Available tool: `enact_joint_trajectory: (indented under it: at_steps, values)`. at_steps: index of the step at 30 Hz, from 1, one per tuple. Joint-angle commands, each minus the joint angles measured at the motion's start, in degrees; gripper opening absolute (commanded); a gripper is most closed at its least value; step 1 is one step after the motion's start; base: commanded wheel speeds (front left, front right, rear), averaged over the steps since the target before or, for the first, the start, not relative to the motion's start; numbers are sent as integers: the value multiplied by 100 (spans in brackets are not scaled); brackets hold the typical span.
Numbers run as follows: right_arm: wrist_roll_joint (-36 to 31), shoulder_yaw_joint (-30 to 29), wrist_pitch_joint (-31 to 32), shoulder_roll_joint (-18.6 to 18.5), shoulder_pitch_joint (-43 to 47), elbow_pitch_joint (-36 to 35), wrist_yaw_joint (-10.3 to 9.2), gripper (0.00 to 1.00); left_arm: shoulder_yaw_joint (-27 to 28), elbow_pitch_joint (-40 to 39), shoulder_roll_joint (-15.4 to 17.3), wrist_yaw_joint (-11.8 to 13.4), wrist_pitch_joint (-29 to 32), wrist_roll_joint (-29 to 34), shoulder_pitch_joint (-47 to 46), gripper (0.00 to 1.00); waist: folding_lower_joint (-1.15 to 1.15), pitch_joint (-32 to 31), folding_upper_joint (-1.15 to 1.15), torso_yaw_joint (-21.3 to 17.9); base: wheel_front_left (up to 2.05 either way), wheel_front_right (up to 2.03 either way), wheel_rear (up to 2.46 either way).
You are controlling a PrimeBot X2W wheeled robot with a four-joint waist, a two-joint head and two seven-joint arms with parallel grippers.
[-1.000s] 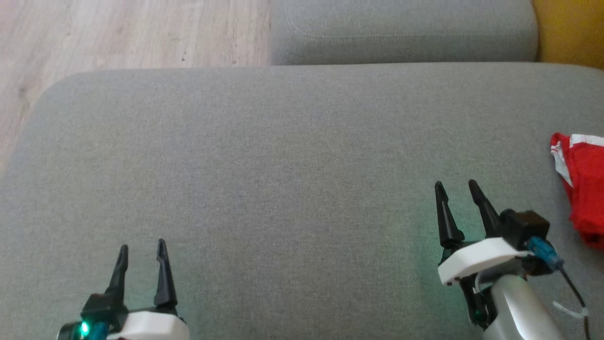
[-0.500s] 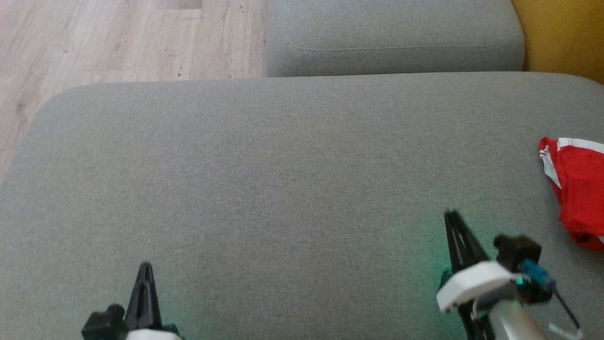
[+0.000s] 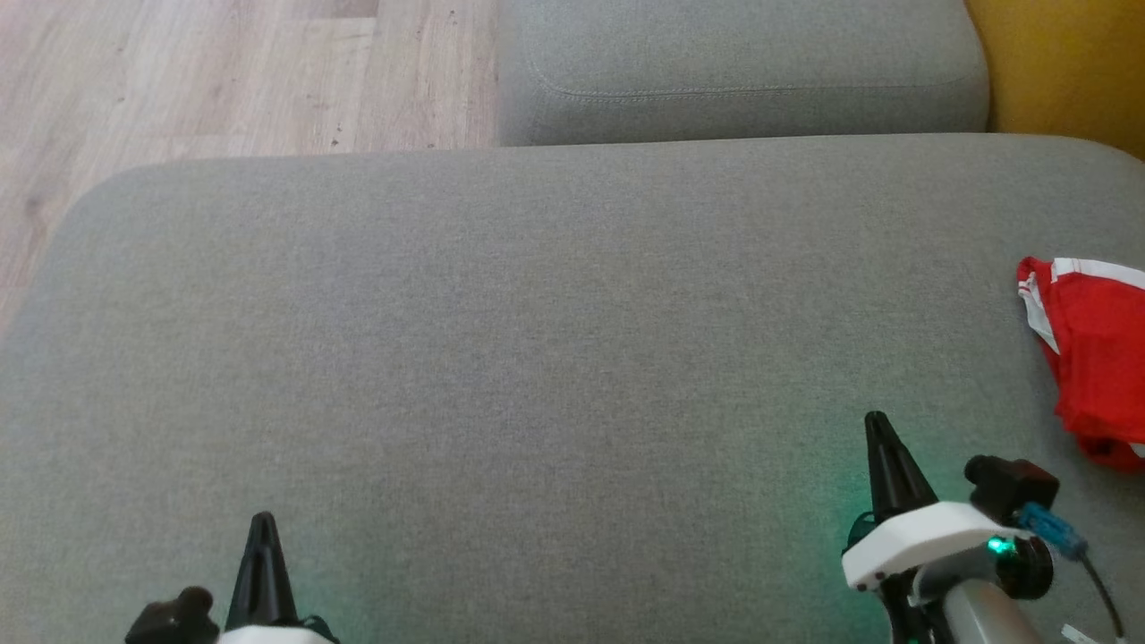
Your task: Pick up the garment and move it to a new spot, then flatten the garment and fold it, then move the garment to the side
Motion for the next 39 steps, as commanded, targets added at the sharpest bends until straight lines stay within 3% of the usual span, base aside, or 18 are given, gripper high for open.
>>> enact_joint_trajectory:
  at_steps: [1,39]
  values:
    - [149,-43,25,-13,-257,-226,-1,0,85,-207,15,-16,35,-140,-266,0,0,1,0,-2,0,0,0]
    - [2568,-412,653,-18,-138,-801,-2,0,274,-443,27,-167,668,-2604,-512,0,0,20,0,-86,0,0,0]
